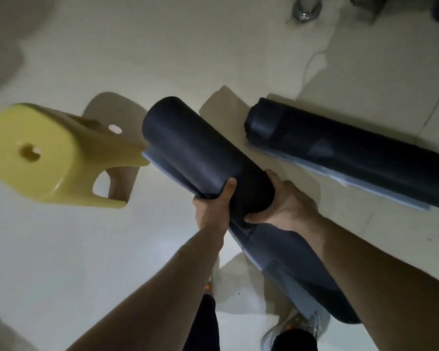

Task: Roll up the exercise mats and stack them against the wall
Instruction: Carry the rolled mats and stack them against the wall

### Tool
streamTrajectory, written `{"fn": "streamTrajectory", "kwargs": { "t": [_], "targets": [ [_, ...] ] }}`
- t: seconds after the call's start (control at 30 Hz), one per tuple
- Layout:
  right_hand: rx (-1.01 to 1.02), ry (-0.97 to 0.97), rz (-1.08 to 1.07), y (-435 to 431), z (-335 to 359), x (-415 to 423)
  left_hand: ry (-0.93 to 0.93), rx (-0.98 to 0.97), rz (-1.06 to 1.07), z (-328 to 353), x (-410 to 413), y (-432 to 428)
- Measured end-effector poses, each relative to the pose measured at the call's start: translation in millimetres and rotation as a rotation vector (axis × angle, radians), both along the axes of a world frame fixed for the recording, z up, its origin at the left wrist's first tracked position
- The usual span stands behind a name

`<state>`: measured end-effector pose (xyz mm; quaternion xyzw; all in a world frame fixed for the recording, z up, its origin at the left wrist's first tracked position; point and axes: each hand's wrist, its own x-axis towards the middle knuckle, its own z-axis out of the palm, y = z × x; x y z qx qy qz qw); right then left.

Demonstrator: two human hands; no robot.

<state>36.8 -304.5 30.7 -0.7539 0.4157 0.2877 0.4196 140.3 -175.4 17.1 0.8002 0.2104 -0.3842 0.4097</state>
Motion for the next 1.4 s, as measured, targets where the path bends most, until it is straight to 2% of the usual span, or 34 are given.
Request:
{"fn": "streamTrajectory", "kwargs": {
  "t": [0.23, 0.43, 0.63, 0.77, 0.9, 1.03, 1.2, 1.4],
  "targets": [
    [-0.066, -0.159, 0.143, 35.3, 127.4, 143.0, -0.131, -0.110, 0.206, 134.9, 125.3, 52.4],
    [-0.112, -0.195, 0.307, 85.3, 251.4, 311.8, -0.209, -0.217, 0.365, 243.0, 271.7, 114.9],
    [-0.122, -0.222, 0.460, 131.9, 349.7, 477.2, -0.252, -0.197, 0.401, 331.3, 417.2, 170.1],
    [-0.133, -0.260, 0.532, 147.0, 390.7, 572.1, -0.285, -0.196, 0.450, 372.8, 503.2, 185.8],
    [-0.140, -0.275, 0.610, 155.8, 409.0, 652.2, -0.311, -0.196, 0.524, 392.6, 570.4, 196.4],
    [-0.148, -0.283, 0.776, 190.9, 406.8, 750.3, -0.318, -0.215, 0.701, 389.0, 639.4, 230.5],
    [-0.172, -0.250, 0.998, 261.4, 379.5, 849.3, -0.271, -0.275, 0.894, 351.7, 700.5, 294.1],
    [-0.187, -0.248, 1.212, 397.8, 315.9, 972.5, -0.244, -0.290, 1.100, 282.0, 791.8, 414.8]
  ]
}}
